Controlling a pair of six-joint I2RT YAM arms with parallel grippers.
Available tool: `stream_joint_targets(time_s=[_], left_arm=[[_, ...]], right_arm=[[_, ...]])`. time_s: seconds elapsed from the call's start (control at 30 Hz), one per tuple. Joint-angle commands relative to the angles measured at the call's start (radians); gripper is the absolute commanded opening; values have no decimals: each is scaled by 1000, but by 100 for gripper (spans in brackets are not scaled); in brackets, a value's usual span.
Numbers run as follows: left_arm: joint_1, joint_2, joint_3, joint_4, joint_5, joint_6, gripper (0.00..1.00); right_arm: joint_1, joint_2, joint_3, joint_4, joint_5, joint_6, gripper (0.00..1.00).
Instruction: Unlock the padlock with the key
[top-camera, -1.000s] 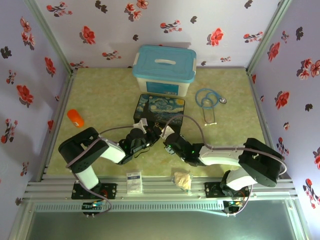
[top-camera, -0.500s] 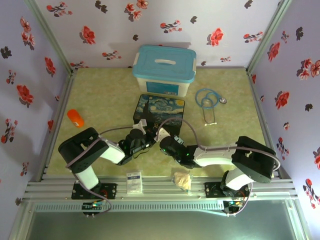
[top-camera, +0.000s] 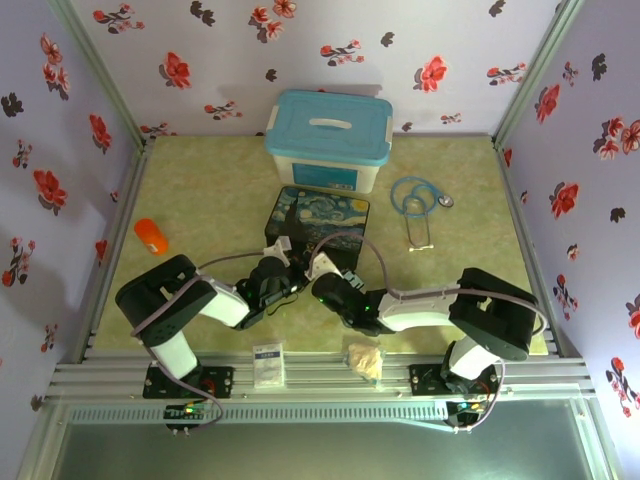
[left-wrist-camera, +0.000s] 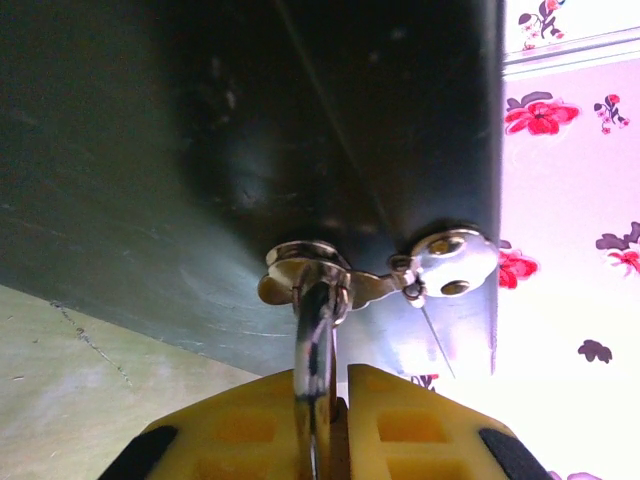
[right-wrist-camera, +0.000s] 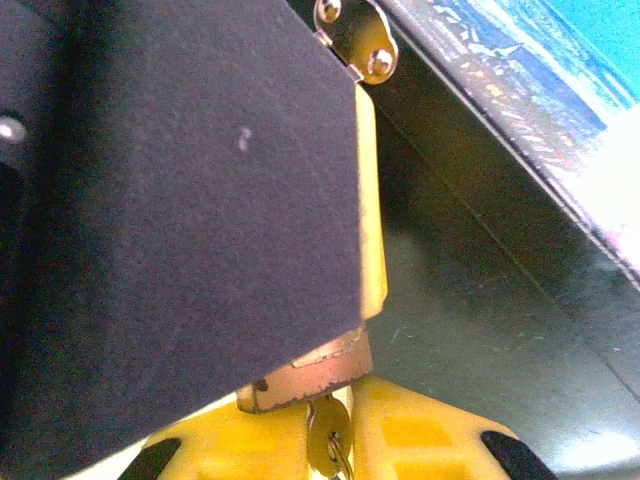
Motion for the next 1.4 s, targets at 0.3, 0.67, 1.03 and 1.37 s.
stream_joint_targets(time_s=[0.3,0.67,1.03,1.37], left_arm=[[-17,-28,-13,56,55,-3,0],[0,-61,-37,-31,38,37,0],[47,-152,-8,-388,62,191,3],[69,-53,-18,-298,104,180,2]], right_arm=[[-293,-129,-134,194,-605,217,9],[-334,-142,-150,173,-659,252,30],[-335,-165,-179,180,-542,318,43],[-335,-150,-210,275,-568,355,46]])
